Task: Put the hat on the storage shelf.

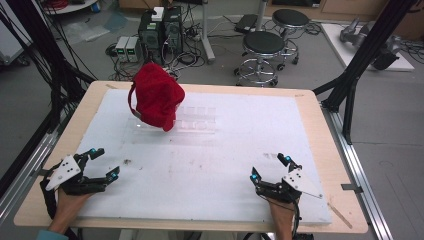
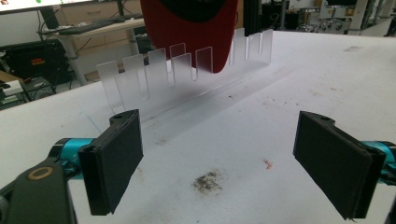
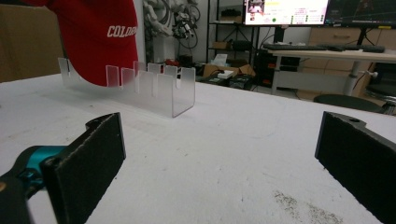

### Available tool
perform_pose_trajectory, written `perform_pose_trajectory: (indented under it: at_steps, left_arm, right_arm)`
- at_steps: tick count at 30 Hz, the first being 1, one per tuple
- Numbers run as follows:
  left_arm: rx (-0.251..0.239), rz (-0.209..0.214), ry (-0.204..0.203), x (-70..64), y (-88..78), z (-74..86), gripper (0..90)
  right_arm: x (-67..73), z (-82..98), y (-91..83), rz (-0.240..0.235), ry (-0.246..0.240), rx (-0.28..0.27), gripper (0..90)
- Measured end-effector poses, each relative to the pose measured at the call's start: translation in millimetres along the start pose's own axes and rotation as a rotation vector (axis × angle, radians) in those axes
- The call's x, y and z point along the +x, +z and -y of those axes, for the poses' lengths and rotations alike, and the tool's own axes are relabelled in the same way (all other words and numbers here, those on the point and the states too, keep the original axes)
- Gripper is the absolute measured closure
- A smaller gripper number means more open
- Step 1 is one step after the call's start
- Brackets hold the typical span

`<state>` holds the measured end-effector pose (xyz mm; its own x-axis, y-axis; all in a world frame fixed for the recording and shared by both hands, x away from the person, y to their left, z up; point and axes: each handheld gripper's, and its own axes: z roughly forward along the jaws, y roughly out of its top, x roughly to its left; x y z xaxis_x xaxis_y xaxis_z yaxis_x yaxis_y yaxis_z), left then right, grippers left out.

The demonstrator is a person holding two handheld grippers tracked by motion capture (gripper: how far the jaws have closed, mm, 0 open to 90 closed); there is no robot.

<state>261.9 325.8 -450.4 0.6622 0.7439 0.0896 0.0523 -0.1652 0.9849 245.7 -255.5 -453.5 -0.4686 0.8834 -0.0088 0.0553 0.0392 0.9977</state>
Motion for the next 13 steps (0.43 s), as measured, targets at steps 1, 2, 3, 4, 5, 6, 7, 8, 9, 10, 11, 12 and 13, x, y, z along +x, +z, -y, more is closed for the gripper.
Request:
perform_pose_trajectory:
  at_steps: [1, 2, 3, 4, 5, 6, 7, 8, 9, 10, 11, 12, 13]
  left_arm:
    - [-0.007, -0.004, -0.009, 0.4, -0.5, 0.4, 16.1]
    - [-0.015, -0.006, -0.017, 1.2, -1.3, 0.8, 16.1]
    - [-0.021, -0.007, -0.027, 2.2, -2.2, 1.0, 16.1]
    - [-0.029, -0.011, -0.037, 2.7, -2.7, 1.4, 16.1]
    - [-0.034, -0.014, -0.041, 3.1, -3.1, 1.7, 16.0]
    - [-0.035, -0.014, -0.042, 3.2, -3.2, 1.7, 16.1]
    - [-0.035, -0.015, -0.041, 3.0, -3.2, 1.7, 16.1]
    - [-0.034, -0.014, -0.037, 3.0, -3.2, 1.7, 16.1]
    - [-0.035, -0.013, -0.036, 2.8, -3.4, 1.7, 16.1]
    - [-0.038, -0.014, -0.036, 2.8, -3.6, 1.8, 16.1]
    - [-0.039, -0.015, -0.038, 2.8, -3.7, 1.9, 16.1]
    - [-0.040, -0.015, -0.040, 2.9, -3.7, 2.0, 16.1]
    - [-0.042, -0.014, -0.042, 2.9, -3.8, 2.0, 16.1]
  right_arm:
    - [0.0, 0.0, 0.0, 0.001, -0.001, 0.000, 0.5]
    - [0.1, 0.0, 0.0, 0.001, 0.000, 0.000, 0.4]
    - [0.5, 0.0, -0.2, 0.001, 0.005, 0.003, 0.4]
    - [0.1, 0.0, -0.1, 0.002, -0.001, -0.001, 0.5]
    - [0.1, 0.0, -0.1, 0.002, -0.001, -0.001, 0.4]
    - [0.4, 0.1, -0.2, 0.001, 0.004, 0.002, 0.5]
    - [0.1, 0.0, -0.1, 0.002, 0.001, -0.001, 0.5]
    - [0.2, 0.1, -0.2, 0.002, -0.001, 0.000, 0.5]
    - [0.8, 0.1, -0.3, 0.003, -0.005, 0.000, 0.5]
    - [1.4, 0.2, -0.2, 0.005, -0.015, -0.002, 0.5]
    - [2.4, 0.1, -0.2, 0.007, -0.016, 0.002, 0.5]
    - [2.6, 0.1, -0.3, 0.008, -0.014, 0.005, 0.5]
    - [2.2, 0.1, -0.1, 0.011, -0.018, 0.003, 0.5]
